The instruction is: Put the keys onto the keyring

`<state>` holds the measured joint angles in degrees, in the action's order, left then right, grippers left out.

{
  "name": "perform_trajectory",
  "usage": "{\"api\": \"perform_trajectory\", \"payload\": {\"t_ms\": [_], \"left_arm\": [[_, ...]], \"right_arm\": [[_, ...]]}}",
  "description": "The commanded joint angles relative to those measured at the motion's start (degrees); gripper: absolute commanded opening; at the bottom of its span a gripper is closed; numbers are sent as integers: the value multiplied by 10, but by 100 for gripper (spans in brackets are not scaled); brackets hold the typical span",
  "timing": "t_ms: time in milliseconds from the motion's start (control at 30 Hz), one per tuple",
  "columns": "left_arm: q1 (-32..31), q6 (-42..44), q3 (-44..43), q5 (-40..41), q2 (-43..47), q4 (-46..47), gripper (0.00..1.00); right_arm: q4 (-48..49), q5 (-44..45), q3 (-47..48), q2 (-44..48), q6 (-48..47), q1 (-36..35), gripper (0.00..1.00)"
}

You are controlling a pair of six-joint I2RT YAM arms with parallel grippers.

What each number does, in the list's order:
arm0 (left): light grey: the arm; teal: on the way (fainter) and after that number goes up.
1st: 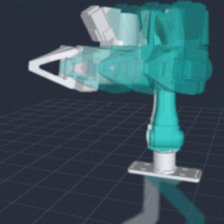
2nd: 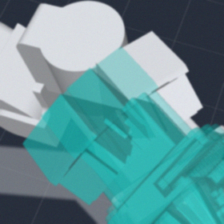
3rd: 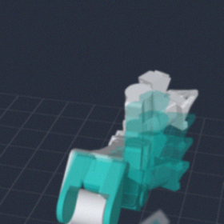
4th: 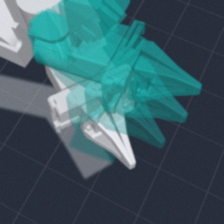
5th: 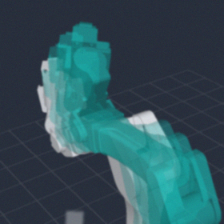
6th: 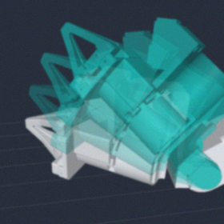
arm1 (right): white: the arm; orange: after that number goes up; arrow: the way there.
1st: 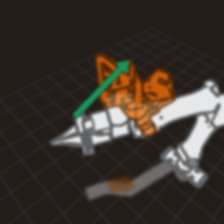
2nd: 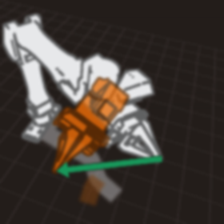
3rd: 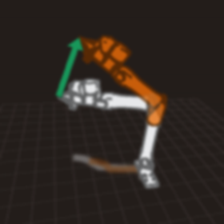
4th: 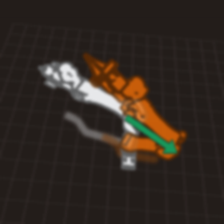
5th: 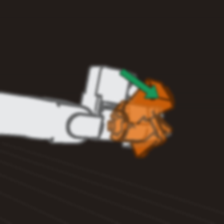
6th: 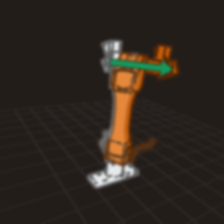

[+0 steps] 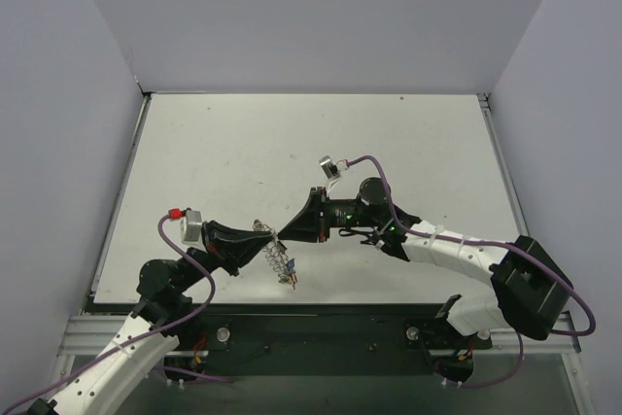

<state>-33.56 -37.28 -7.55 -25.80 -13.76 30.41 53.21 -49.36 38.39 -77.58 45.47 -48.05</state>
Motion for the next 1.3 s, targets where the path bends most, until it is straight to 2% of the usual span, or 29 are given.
{"api": "perform_trajectory", "payload": {"t_ms": [0,867,1067,1133,1233,1267], "left_arm": [[-1,-17,-55,15,17,128,0],[-1,-24,-55,22,22,132,0],[-1,-24,-55,22,22,127,0],[-1,-18,-55,22,24,114,0],[-1,-3,-55,22,25,77,0],[0,3,-55,22,25,62,0]], "right_arm": [[-13,-28,-17,-24,-16,-10,0],[50,-77,-14,-50,11,-36,0],[44,-67,-27,-35,8,-18,0],[26,-50,-40,-23,-6,4,0],[-79,3,-41,3,-81,36,0],[-178,29,-34,11,-110,40,0]]}}
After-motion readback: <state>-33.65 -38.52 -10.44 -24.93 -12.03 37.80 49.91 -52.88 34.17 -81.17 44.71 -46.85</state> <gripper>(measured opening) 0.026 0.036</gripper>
